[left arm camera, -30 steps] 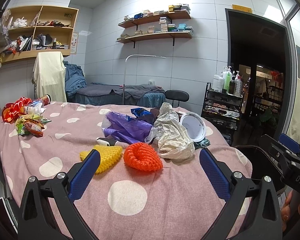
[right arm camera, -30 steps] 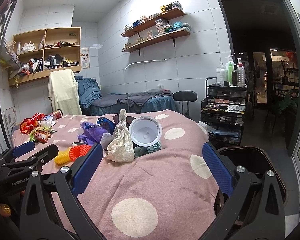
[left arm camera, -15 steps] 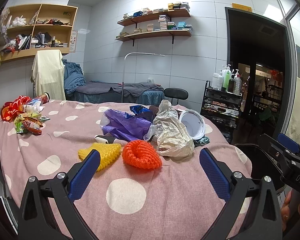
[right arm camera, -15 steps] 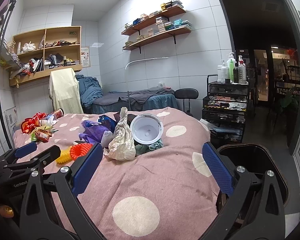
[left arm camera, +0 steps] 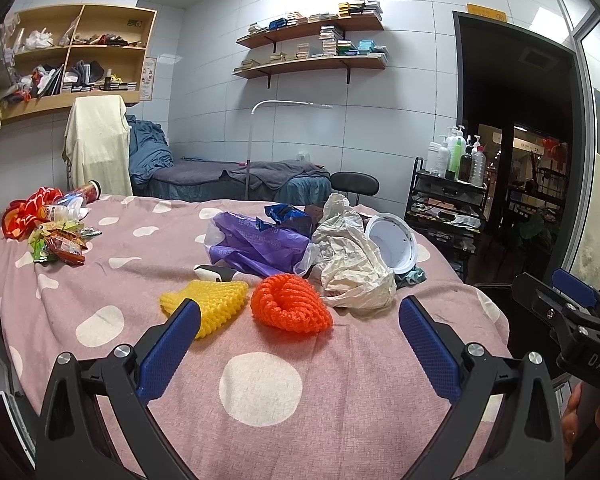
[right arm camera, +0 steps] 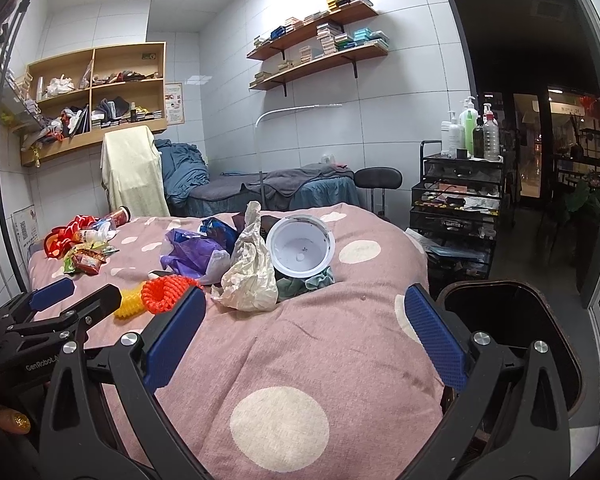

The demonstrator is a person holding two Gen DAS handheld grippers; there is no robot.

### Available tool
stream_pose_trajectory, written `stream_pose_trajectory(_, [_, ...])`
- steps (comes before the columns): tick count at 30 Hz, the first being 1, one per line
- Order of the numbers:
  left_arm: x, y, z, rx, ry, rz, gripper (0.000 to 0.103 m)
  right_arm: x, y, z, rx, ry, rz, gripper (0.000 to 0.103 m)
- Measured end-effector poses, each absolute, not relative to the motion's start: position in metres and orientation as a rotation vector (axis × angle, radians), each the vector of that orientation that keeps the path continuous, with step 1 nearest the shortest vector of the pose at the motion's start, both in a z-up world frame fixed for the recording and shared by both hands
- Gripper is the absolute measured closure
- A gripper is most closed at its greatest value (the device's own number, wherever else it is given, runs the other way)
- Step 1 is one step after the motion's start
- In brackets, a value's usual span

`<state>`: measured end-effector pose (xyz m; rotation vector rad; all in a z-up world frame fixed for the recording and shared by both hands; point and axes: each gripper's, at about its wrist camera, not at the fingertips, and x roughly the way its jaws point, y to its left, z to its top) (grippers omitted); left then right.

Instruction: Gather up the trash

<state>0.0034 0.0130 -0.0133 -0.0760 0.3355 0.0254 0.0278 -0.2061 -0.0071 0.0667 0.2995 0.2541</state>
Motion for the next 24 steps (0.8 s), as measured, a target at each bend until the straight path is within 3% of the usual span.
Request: stream_pose_trajectory(24, [0.013,0.036,-0.026,-0.071,0.41,0.053,0.005,0.047,-0.164,-0.014,-0.025,0.378,0.332,0.005])
